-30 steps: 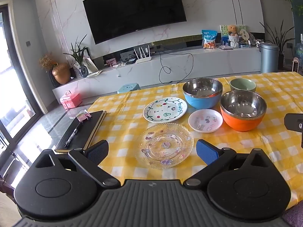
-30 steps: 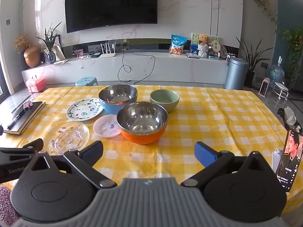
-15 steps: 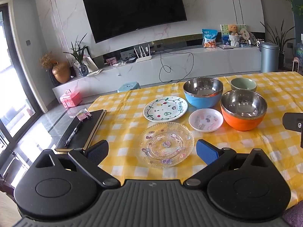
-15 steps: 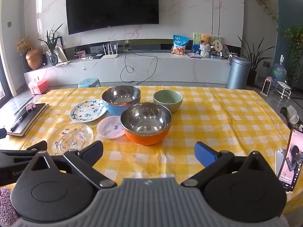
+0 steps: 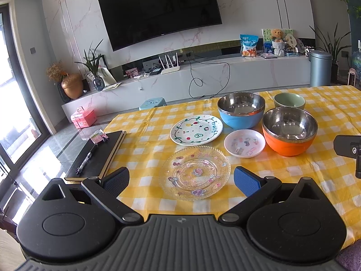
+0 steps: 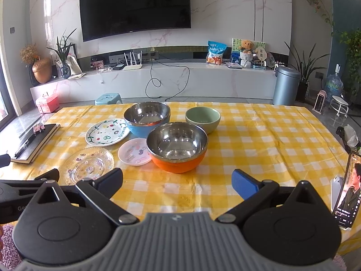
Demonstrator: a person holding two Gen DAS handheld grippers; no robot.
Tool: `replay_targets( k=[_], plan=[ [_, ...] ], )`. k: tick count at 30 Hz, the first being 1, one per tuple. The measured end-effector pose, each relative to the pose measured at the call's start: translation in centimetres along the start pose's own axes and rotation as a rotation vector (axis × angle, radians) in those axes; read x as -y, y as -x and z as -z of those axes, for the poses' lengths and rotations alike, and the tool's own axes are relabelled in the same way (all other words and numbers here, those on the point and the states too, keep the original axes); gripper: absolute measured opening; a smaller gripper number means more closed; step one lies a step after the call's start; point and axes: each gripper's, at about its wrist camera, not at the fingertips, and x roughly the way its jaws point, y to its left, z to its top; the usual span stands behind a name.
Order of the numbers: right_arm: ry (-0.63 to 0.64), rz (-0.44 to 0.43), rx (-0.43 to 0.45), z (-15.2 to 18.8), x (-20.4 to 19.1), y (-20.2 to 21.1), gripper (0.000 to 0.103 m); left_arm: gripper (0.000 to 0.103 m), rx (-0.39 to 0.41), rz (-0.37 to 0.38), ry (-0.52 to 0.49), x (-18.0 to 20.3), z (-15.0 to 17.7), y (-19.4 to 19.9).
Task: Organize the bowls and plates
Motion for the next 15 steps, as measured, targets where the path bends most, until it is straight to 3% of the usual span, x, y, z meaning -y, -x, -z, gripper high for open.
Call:
replay_targets(
  k=[15],
  plan=[
    [-0.011, -0.007, -0.006, 0.03, -0.04, -0.16, 0.101, 0.103, -0.005, 0.0, 0.001, 0.07, 0.15, -0.14]
  ],
)
